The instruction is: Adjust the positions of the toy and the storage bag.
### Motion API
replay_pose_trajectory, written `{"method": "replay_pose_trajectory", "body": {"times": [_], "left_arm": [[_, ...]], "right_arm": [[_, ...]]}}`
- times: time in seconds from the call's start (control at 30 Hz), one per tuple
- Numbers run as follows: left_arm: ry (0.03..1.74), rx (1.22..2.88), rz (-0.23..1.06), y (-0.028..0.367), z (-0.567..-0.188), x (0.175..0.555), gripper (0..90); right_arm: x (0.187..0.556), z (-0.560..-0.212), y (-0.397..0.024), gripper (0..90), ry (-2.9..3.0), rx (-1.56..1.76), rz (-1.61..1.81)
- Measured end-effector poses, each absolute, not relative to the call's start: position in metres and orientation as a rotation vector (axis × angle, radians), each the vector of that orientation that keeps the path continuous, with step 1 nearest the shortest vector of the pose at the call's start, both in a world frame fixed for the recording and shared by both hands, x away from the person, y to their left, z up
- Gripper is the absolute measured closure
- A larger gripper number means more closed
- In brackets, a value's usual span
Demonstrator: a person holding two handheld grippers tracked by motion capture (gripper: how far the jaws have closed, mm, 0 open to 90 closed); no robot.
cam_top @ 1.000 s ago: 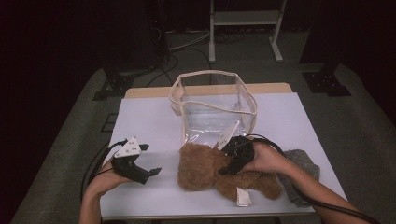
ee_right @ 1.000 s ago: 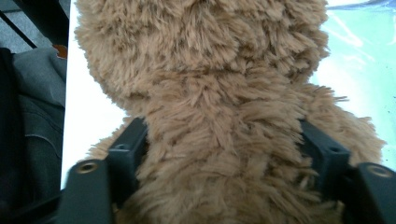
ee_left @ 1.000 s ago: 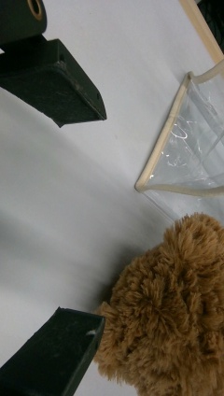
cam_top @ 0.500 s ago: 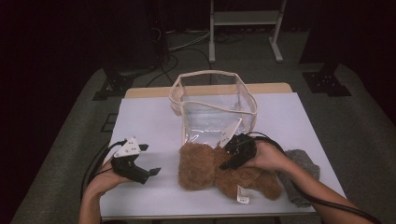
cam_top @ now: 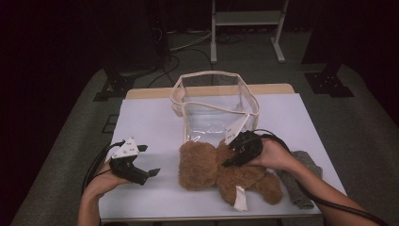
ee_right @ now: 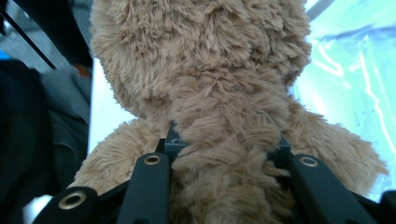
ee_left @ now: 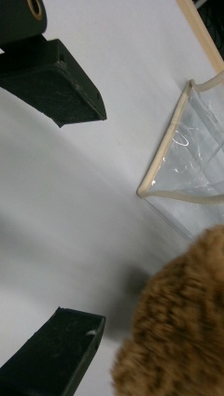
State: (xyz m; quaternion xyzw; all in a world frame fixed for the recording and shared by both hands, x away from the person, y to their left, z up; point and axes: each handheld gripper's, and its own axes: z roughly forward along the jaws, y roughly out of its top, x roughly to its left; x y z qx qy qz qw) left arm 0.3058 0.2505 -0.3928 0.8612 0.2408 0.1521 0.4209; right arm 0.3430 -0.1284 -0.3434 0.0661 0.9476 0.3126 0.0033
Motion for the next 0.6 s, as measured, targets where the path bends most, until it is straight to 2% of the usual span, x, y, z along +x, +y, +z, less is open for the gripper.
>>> {"method": "replay_pose_trajectory", "body": {"times": [0.37,0.6], "left_arm": [[0.602,2.163,0.381,0.253,-0.393,0.306,3.1],[0.611,2.162,0.38,0.255,-0.393,0.306,3.1]], "right_arm": [[0.34,-0.308,-0.136,65.8,2.923,0.222,1.138],[0.337,-0.244,-0.133,66.2,2.84,0.164,1.292]]}}
